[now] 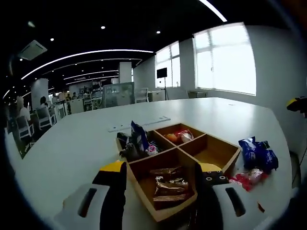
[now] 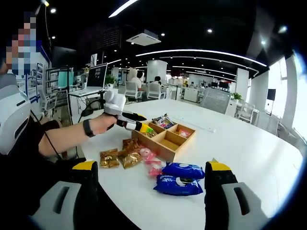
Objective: Pick up the scattered marshmallows, QQ candies, Oreo cookies, and mixed nuts on the table and sort them into separate containers
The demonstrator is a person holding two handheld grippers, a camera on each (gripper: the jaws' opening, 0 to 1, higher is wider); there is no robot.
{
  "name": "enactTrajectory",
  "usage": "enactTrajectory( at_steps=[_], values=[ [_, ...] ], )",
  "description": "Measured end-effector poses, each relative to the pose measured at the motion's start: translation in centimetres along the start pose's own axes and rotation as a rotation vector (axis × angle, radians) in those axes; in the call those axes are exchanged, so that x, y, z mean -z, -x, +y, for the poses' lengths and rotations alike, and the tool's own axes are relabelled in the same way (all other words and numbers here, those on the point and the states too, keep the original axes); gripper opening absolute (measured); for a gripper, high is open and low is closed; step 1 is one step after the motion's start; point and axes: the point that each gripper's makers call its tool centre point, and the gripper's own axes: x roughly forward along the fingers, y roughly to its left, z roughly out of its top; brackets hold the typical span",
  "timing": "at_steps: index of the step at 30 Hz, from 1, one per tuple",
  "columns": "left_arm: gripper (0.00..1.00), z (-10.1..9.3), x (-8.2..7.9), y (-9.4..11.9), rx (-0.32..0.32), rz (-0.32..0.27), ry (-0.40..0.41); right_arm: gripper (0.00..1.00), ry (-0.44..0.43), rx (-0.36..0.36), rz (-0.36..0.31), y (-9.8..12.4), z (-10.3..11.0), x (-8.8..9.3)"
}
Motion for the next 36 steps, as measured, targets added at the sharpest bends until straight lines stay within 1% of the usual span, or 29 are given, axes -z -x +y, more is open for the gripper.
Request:
enactTrajectory(
  at_steps=[3, 9, 12, 16, 20, 23, 27, 30, 34, 36],
  values=[
    [0.66, 0.1, -0.1, 0.2, 0.007, -0.006, 0.002, 0.87, 0.002, 0.0, 0.001, 0.0, 0.0, 0.0],
    [0.73, 0.0, -0.6, 0.6, 0.024, -0.025, -0.001, 0.87, 0.006, -0.003, 0.003, -0.1, 0.0, -0.1],
    [0.8, 0.2, -0.5, 0.7, 0.02, -0.028, 0.004, 0.87, 0.008, -0.002, 0.002, -0.1, 0.0, -0.1],
    [0.86, 0.2, -0.8, 1.0, 0.023, -0.035, -0.008, 0.87, 0.009, -0.003, 0.002, -0.1, 0.0, -0.2],
    [0.91, -0.2, -0.9, 1.3, 0.04, -0.034, -0.014, 0.87, 0.011, -0.002, 0.003, -0.1, 0.0, -0.2],
    [0.97, -0.4, -1.1, 1.6, 0.048, -0.036, -0.019, 0.87, 0.011, -0.002, 0.003, -0.1, 0.0, -0.2],
    [0.97, -0.3, -1.4, 2.3, 0.036, -0.045, -0.028, 0.87, 0.011, -0.002, 0.005, -0.2, 0.0, -0.1],
    [0.97, -0.3, -1.5, 2.8, 0.038, -0.044, -0.029, 0.87, 0.01, -0.001, 0.005, -0.2, 0.1, -0.1],
    [0.97, -0.7, -1.8, 3.9, 0.043, -0.055, -0.027, 0.87, 0.01, -0.001, 0.006, -0.2, 0.1, 0.0],
    [0.97, -0.7, -1.8, 3.9, 0.05, -0.056, -0.032, 0.87, 0.008, -0.002, 0.006, -0.3, 0.1, 0.0]
  ],
)
